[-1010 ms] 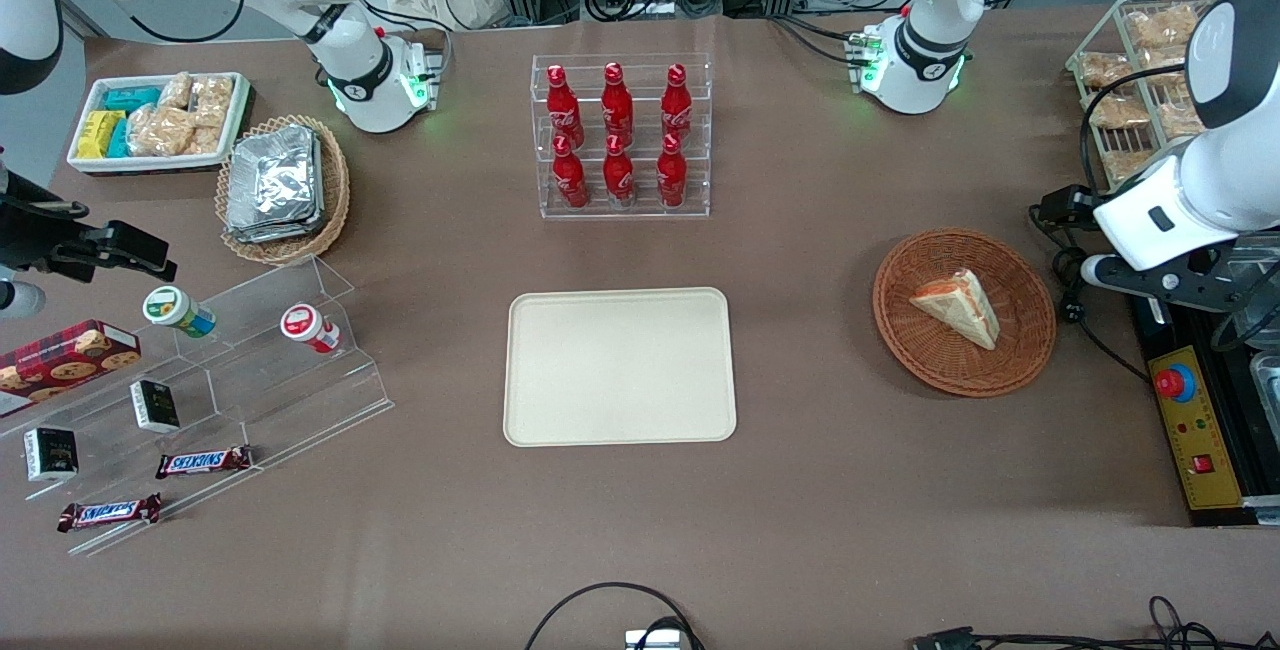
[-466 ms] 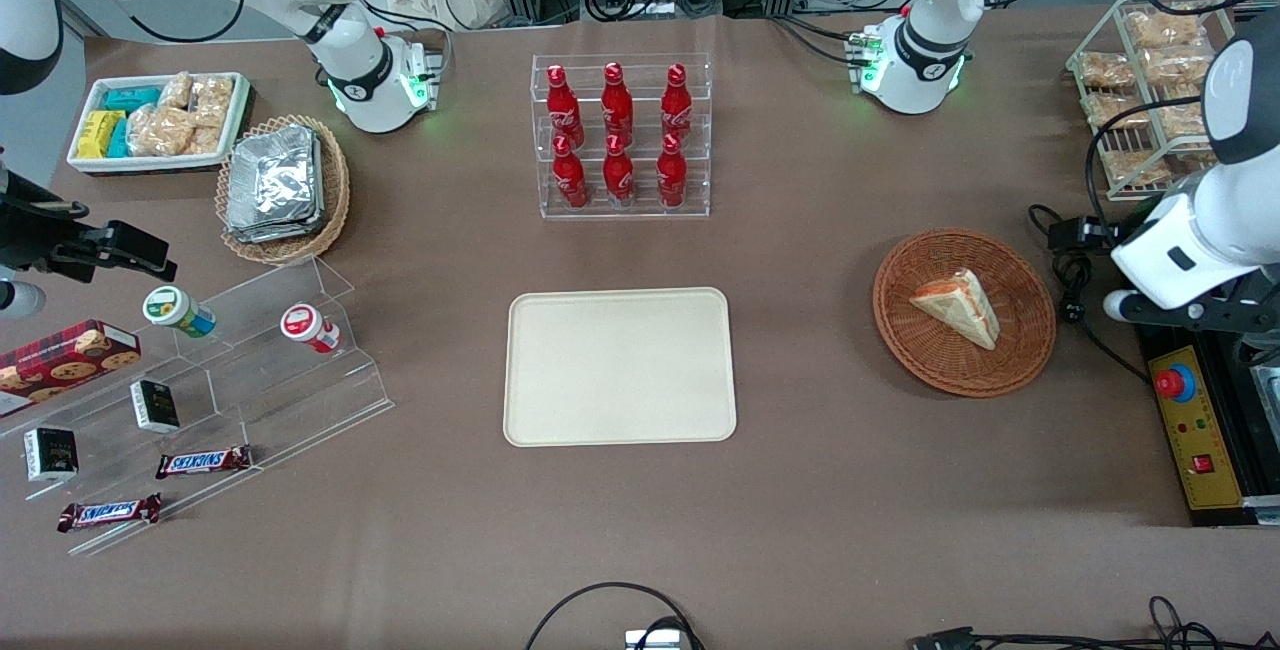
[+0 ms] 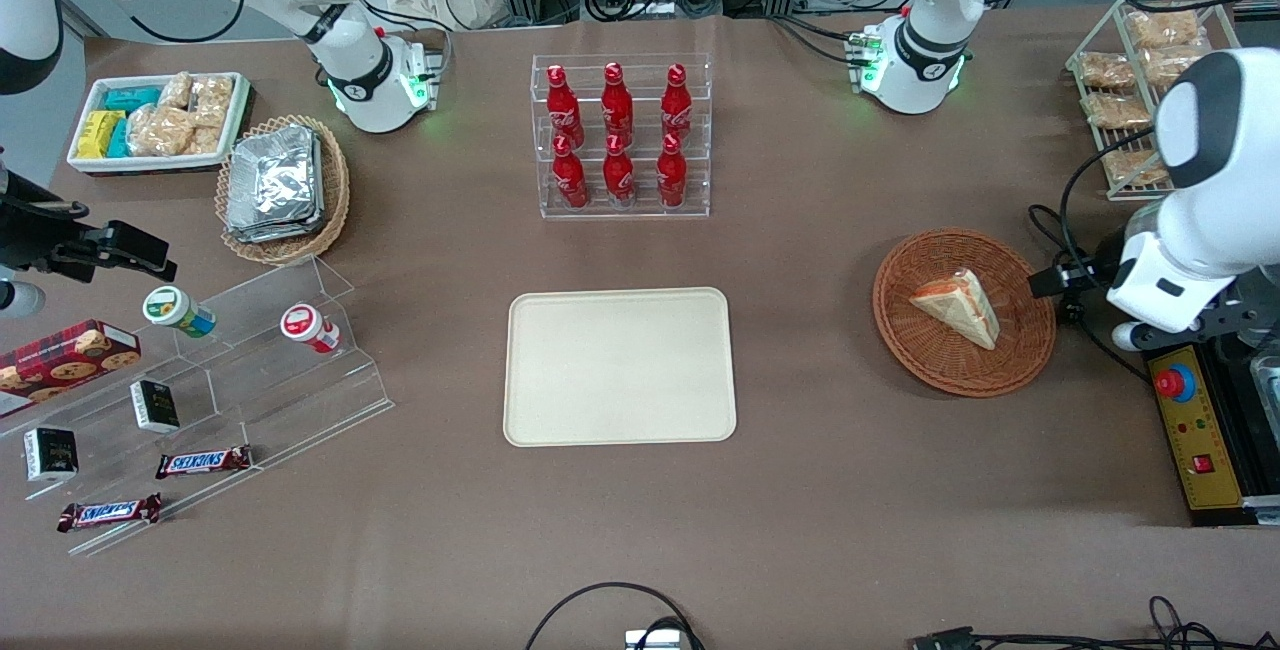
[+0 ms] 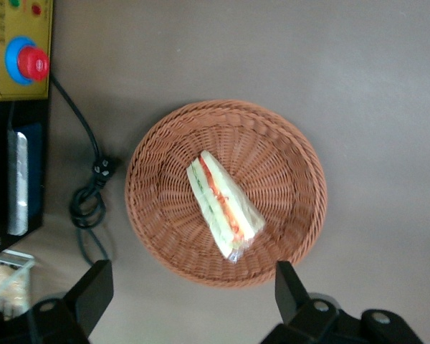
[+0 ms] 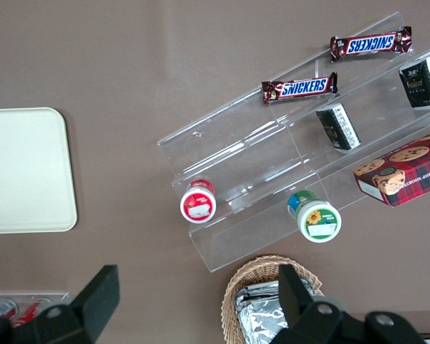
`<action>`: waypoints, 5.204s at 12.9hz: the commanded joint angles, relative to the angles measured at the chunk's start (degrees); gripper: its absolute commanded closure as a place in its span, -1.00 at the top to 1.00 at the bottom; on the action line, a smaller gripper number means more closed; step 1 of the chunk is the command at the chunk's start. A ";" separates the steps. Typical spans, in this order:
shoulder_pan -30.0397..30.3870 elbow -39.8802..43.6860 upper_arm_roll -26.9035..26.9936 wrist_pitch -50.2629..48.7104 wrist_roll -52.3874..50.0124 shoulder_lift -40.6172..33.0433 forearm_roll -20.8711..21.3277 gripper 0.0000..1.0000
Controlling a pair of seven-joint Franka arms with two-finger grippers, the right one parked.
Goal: Place sandwich from basket to tray
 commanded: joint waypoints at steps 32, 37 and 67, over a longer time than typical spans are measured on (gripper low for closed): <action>-5.90 2.33 -3.97 1.47 -33.62 8.98 -0.23 -1.00; -22.15 22.65 -4.06 -7.72 -26.53 20.13 -0.32 -1.00; -26.33 16.91 -3.88 -7.89 -21.14 19.40 3.64 0.92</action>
